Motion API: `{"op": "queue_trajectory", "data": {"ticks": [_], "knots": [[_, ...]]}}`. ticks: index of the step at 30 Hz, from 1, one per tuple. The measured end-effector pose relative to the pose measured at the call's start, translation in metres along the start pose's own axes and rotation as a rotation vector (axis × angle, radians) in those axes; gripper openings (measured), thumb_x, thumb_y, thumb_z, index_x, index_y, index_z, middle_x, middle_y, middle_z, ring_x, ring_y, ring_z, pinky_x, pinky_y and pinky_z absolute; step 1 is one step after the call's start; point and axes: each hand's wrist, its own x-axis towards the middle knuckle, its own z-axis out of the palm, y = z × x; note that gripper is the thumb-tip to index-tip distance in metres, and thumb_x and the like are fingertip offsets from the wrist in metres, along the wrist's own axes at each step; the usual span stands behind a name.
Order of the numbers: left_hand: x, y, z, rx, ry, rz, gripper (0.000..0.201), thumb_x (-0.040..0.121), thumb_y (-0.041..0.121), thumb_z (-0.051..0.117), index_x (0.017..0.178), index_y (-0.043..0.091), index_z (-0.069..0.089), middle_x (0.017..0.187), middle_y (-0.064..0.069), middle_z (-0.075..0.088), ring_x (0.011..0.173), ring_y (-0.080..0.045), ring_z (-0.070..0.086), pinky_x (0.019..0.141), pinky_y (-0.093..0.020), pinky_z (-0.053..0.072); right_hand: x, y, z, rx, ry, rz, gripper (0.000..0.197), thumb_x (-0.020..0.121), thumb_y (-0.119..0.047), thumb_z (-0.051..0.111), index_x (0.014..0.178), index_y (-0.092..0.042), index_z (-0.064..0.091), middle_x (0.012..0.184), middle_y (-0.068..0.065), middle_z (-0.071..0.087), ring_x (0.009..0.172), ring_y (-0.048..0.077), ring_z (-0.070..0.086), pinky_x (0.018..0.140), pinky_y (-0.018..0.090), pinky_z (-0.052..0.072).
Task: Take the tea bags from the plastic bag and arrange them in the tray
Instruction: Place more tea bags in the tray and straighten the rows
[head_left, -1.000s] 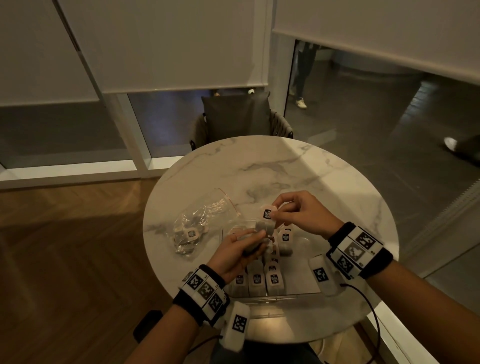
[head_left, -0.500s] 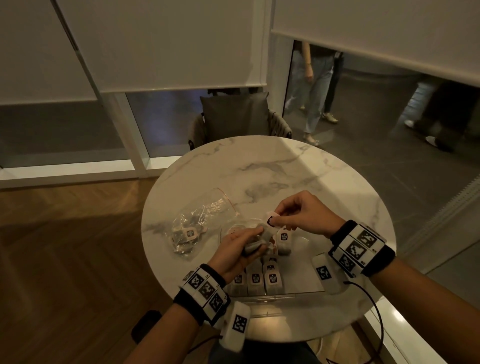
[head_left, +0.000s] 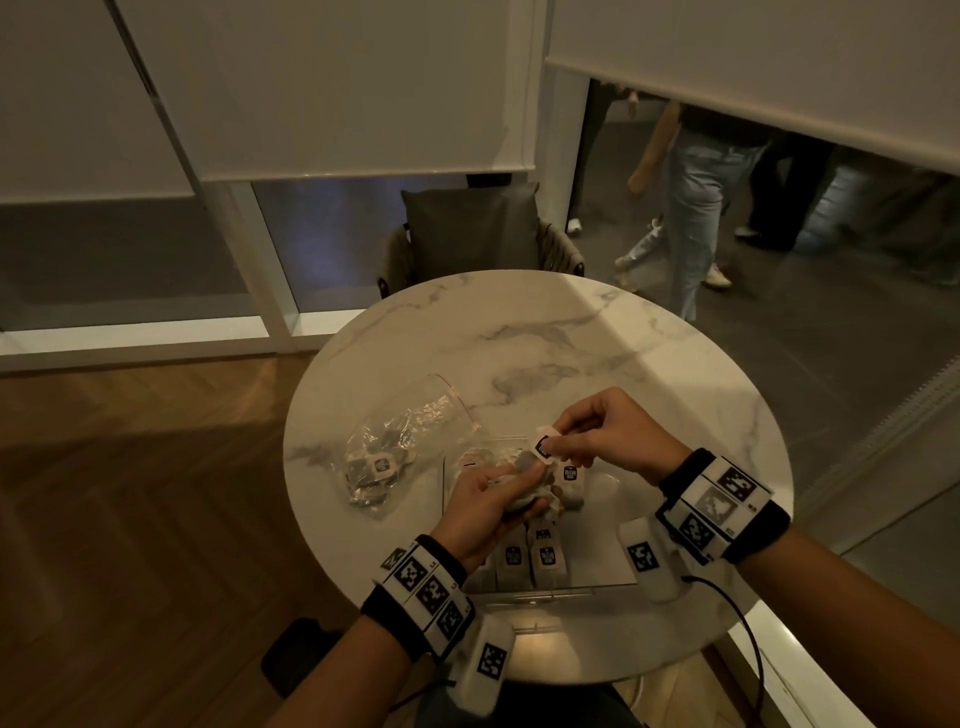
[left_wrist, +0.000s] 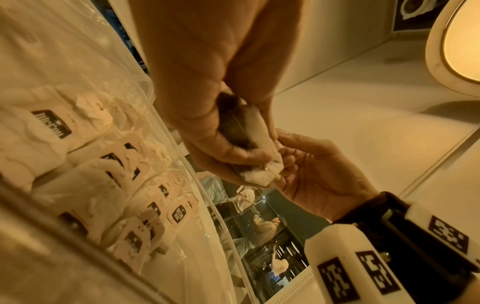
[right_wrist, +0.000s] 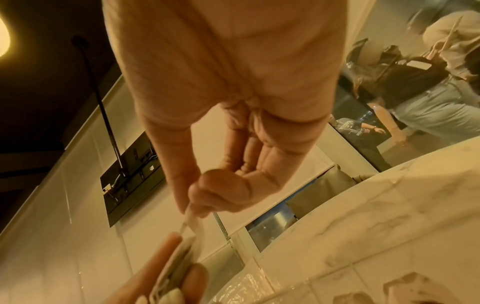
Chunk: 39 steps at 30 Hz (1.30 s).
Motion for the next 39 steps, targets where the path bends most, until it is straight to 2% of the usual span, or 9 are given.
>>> {"op": "queue_trajectory", "data": {"ticks": [4,9,13,15,19,24,29,35,39], "knots": [[0.0,-0.005,-0.004,-0.042,-0.018,0.007,0.024,0.095,0.018,0.058,0.084,0.003,0.073,0.085,-0.017,0.072,0.073,-0.018,0.066,0.07,-0.02,0.058,-0.004,0.002,-0.002,0.032,-0.01,0.009,0.014,0.075,-0.007,0.081,0.083,0.004,0.075,0.072,0.025,0.07,0.055,0.019,0.058,0.05,0.021,0.046],[0.001,-0.008,-0.01,-0.12,-0.004,-0.025,0.021,0.091,0.019,0.061,0.084,0.002,0.071,0.082,-0.017,0.072,0.069,-0.016,0.07,0.066,-0.02,0.059,-0.005,-0.003,-0.004,0.028,-0.092,-0.005,0.017,0.075,0.0,0.08,0.091,0.001,0.073,0.063,0.011,0.071,0.054,0.02,0.061,0.051,0.023,0.05],[0.002,-0.008,-0.02,-0.295,0.022,-0.157,0.043,0.085,0.034,0.066,0.109,-0.002,0.065,0.11,-0.03,0.066,0.094,-0.03,0.069,0.067,-0.025,0.061,0.002,-0.01,-0.017,-0.152,-0.045,-0.073,0.013,0.078,-0.005,0.079,0.089,-0.008,0.071,0.068,0.005,0.073,0.056,0.018,0.067,0.054,0.025,0.054],[0.0,-0.009,-0.027,-0.418,0.045,-0.22,0.05,0.082,0.038,0.069,0.111,-0.002,0.063,0.118,-0.035,0.06,0.105,-0.036,0.064,0.068,-0.027,0.062,0.006,-0.013,-0.026,-0.371,-0.023,-0.138,0.008,0.081,-0.015,0.079,0.085,-0.013,0.071,0.068,0.001,0.073,0.057,0.014,0.068,0.058,0.023,0.055],[-0.008,-0.01,-0.035,-0.595,0.009,-0.222,0.038,0.084,0.014,0.068,0.115,-0.006,0.058,0.108,-0.034,0.064,0.093,-0.037,0.07,0.069,-0.028,0.06,0.017,-0.01,-0.028,-0.863,-0.179,-0.093,0.013,0.081,-0.03,0.077,0.074,-0.027,0.066,0.072,-0.01,0.065,0.069,0.01,0.062,0.067,0.025,0.052],[-0.008,-0.02,-0.038,-0.427,-0.078,-0.176,0.044,0.072,-0.007,0.06,0.116,-0.006,0.058,0.127,-0.035,0.055,0.122,-0.044,0.051,0.071,-0.028,0.06,0.029,0.005,-0.004,-1.102,-0.399,0.108,0.018,0.075,-0.028,0.082,0.087,-0.017,0.074,0.084,-0.001,0.066,0.084,0.018,0.063,0.073,0.029,0.054],[-0.008,-0.018,-0.039,-0.512,-0.077,-0.223,0.042,0.082,-0.011,0.054,0.124,-0.011,0.05,0.118,-0.036,0.061,0.105,-0.043,0.066,0.074,-0.029,0.062,0.043,0.019,0.012,-1.132,-0.488,0.185,0.024,0.074,-0.024,0.084,0.094,-0.013,0.076,0.099,0.007,0.074,0.085,0.02,0.066,0.071,0.027,0.053],[-0.011,-0.015,-0.038,-0.543,-0.054,-0.204,0.033,0.095,0.001,0.044,0.128,-0.006,0.047,0.096,-0.032,0.068,0.068,-0.029,0.073,0.048,-0.021,0.057,0.051,0.025,0.019,-1.24,-0.369,0.14,0.027,0.077,-0.027,0.082,0.096,-0.017,0.066,0.105,0.003,0.068,0.096,0.023,0.064,0.076,0.031,0.05],[-0.009,-0.017,-0.036,-0.516,-0.053,-0.17,0.029,0.1,0.003,0.042,0.126,-0.008,0.05,0.099,-0.032,0.066,0.069,-0.028,0.073,0.048,-0.023,0.057,0.053,0.027,0.017,-1.27,-0.298,0.102,0.022,0.081,-0.024,0.077,0.097,-0.017,0.064,0.108,0.005,0.066,0.097,0.024,0.064,0.074,0.03,0.047]]}}
